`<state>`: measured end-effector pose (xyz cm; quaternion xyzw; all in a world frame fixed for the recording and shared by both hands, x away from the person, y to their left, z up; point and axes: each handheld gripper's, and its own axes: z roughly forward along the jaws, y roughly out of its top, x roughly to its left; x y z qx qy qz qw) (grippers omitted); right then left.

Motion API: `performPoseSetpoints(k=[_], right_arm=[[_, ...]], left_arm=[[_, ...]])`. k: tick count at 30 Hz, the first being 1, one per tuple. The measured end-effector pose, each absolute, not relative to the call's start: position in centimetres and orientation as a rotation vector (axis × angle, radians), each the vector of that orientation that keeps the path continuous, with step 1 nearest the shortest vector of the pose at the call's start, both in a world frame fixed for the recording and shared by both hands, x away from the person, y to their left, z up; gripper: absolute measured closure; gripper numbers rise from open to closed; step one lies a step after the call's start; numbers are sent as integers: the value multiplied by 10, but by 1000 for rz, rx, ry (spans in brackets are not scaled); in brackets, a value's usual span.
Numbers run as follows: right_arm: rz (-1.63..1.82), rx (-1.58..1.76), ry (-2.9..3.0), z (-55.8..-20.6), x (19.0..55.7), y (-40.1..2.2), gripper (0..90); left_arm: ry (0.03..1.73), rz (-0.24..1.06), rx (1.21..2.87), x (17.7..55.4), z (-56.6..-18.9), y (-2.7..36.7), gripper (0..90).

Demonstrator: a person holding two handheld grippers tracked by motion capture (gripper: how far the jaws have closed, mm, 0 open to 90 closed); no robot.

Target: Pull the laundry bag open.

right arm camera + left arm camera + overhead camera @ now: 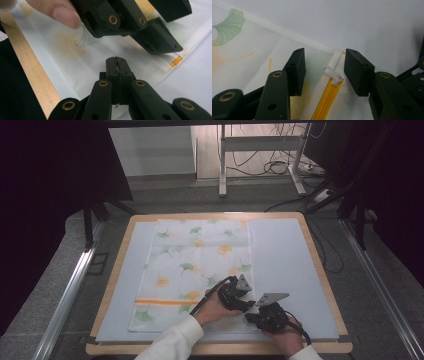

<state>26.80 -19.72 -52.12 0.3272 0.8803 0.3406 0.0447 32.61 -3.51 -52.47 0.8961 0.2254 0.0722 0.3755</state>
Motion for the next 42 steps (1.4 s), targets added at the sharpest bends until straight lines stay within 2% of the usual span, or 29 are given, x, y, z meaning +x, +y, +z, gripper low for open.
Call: performPoseSetpoints(k=[7, 17, 27, 34, 42], right_arm=[[1040, 996, 2690, -521, 268, -197, 890], [1042, 995, 2690, -521, 268, -197, 890], [1042, 999, 2689, -521, 268, -197, 890], [1039, 992, 2691, -521, 268, -197, 890], [1033, 986, 2689, -521, 268, -197, 890]], left_arm=[[591, 148, 2281, 328, -525, -33, 554], [600, 127, 2236, 329, -517, -23, 545], [613, 104, 2270, 328, -522, -28, 555], [619, 58, 2290, 327, -525, -34, 696], [583, 122, 2312, 322, -523, -36, 813]])
